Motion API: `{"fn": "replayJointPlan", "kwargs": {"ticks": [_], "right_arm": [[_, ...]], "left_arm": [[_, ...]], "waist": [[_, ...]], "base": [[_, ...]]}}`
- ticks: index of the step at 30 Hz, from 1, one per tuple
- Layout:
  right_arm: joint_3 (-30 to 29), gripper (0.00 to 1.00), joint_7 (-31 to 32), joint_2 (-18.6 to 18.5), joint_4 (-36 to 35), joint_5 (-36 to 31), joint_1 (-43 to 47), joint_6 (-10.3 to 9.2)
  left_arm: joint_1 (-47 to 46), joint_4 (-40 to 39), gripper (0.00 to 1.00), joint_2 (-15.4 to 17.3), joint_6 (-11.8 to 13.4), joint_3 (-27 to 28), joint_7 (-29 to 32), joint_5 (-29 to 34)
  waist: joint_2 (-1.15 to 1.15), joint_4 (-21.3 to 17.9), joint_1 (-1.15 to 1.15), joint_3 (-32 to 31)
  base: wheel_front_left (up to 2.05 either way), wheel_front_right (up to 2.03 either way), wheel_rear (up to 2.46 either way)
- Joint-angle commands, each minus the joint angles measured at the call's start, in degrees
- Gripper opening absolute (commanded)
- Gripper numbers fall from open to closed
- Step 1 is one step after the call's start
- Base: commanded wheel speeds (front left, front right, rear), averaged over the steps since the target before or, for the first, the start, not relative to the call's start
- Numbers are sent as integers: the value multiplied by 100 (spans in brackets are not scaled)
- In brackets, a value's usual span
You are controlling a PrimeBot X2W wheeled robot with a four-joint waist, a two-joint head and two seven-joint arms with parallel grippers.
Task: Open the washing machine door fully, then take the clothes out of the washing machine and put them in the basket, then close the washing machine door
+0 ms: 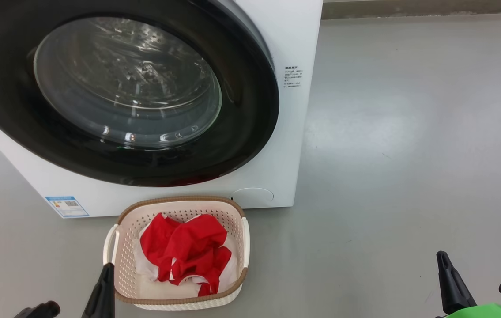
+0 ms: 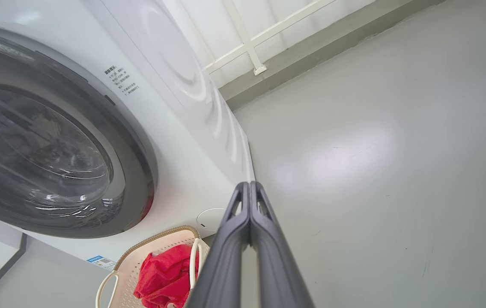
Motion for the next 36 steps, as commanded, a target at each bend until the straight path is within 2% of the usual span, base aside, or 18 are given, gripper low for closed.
{"fn": "replayJointPlan", "kwargs": {"ticks": [1, 36], "right_arm": [[14, 0, 43, -80, -138, 193, -269, -2], [20, 0, 629, -115, -164, 2195, -614, -3]], "left_arm": [[-166, -126, 0, 48, -8, 94, 60, -171], [-358, -140, 0, 9, -20, 243, 653, -2298]], "waist": [[0, 0, -1, -5], [0, -5, -1, -100]], "base": [[0, 0, 0], [0, 0, 0]]}}
